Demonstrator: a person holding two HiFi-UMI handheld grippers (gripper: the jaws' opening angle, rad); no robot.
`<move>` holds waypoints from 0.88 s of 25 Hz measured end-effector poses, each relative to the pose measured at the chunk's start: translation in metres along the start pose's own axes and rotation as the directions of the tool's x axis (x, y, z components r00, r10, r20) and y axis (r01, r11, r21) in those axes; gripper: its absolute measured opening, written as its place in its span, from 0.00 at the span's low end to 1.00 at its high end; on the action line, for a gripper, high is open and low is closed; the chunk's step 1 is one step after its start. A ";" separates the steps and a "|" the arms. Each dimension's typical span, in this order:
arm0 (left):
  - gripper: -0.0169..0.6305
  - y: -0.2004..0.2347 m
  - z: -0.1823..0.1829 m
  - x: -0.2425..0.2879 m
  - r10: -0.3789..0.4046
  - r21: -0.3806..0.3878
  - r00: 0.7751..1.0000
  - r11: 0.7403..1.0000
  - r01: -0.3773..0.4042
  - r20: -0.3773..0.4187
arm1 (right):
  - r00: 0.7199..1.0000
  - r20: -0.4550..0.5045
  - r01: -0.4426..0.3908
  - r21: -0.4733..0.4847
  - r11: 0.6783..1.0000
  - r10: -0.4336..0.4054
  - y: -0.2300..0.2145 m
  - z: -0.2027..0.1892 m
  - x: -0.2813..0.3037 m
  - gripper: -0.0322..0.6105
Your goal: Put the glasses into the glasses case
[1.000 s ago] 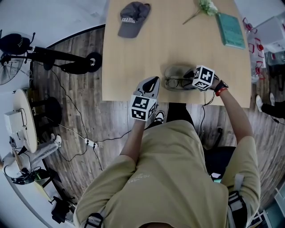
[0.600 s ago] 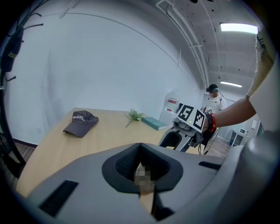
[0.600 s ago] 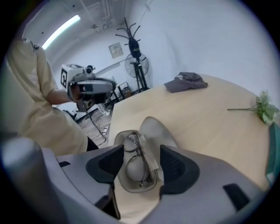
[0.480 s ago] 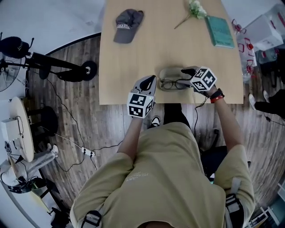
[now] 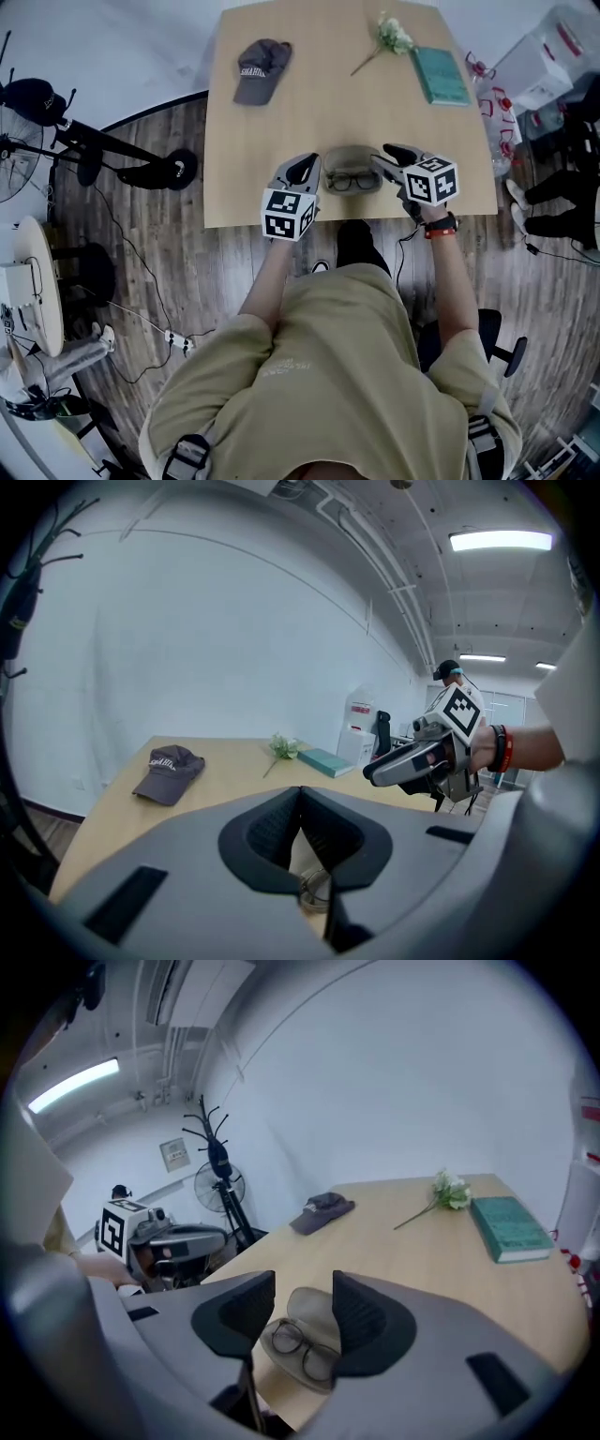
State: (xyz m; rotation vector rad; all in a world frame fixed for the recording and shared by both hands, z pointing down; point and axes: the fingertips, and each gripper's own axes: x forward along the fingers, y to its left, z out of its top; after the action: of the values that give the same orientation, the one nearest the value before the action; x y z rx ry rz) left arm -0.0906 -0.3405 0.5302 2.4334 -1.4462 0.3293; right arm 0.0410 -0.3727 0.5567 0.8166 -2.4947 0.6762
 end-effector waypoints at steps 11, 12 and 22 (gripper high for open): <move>0.06 -0.024 0.049 -0.028 0.024 0.026 0.996 0.999 -0.026 0.083 | 0.916 0.273 0.273 0.111 0.956 -0.293 0.022 0.043 -0.075 0.27; 0.06 -0.027 0.055 -0.031 0.029 0.031 0.995 0.999 -0.032 0.093 | 0.904 0.290 0.294 0.113 0.949 -0.314 0.024 0.046 -0.082 0.27; 0.06 -0.053 0.090 -0.051 0.045 0.069 0.981 0.996 -0.059 0.186 | 0.780 0.414 0.486 0.073 0.871 -0.470 0.044 0.059 -0.126 0.14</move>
State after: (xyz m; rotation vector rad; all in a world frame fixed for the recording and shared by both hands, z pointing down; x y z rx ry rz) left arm -0.0636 -0.3069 0.4220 2.5471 -1.6029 0.1748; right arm 0.0918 -0.3213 0.4297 1.6593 -2.4696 0.2873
